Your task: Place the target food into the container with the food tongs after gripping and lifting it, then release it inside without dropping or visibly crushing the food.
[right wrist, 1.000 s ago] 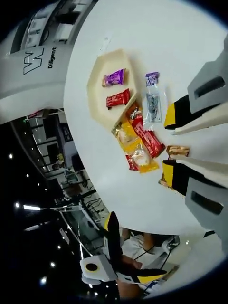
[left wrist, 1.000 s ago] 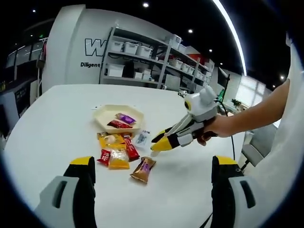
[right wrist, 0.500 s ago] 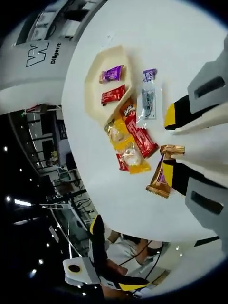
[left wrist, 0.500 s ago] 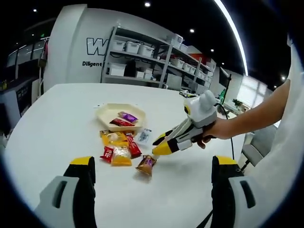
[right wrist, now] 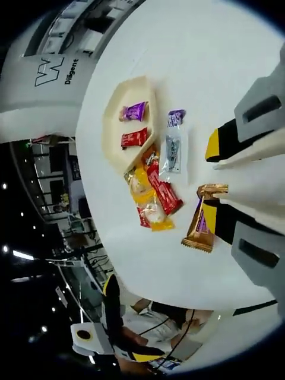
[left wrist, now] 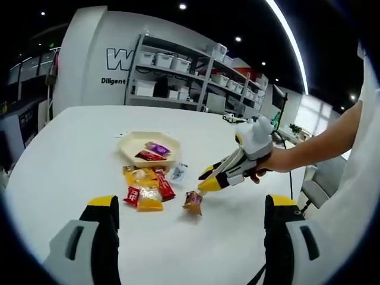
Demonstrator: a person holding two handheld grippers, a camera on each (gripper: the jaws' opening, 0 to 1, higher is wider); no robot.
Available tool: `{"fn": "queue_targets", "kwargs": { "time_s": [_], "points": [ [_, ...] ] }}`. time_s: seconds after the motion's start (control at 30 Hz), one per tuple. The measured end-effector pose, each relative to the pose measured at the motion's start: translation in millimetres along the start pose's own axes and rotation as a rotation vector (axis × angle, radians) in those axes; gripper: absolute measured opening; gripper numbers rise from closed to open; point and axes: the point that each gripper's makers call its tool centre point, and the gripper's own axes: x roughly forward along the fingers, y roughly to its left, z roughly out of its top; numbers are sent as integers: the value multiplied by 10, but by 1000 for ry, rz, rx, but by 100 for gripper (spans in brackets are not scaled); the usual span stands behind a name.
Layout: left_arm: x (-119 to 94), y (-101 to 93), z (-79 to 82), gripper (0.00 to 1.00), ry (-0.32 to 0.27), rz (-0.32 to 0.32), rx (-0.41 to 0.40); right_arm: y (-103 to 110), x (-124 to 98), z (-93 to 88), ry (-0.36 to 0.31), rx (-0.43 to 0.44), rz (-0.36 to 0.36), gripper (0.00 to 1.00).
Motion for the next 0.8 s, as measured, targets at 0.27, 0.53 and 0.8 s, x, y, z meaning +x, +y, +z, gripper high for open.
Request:
{"fn": "queue_targets", "kwargs": {
  "time_s": [0.27, 0.53, 0.8],
  "points": [
    [70, -63, 31, 99, 2, -22, 9, -176, -165, -136, 8, 15, -41, 20],
    [61, -72, 48, 99, -1, -24, 13, -125, -186, 87, -47, 40, -33, 21],
    [31, -88, 38, 99, -4, -17, 11, 182, 8, 234, -43, -10, 30, 21]
  ]
}}
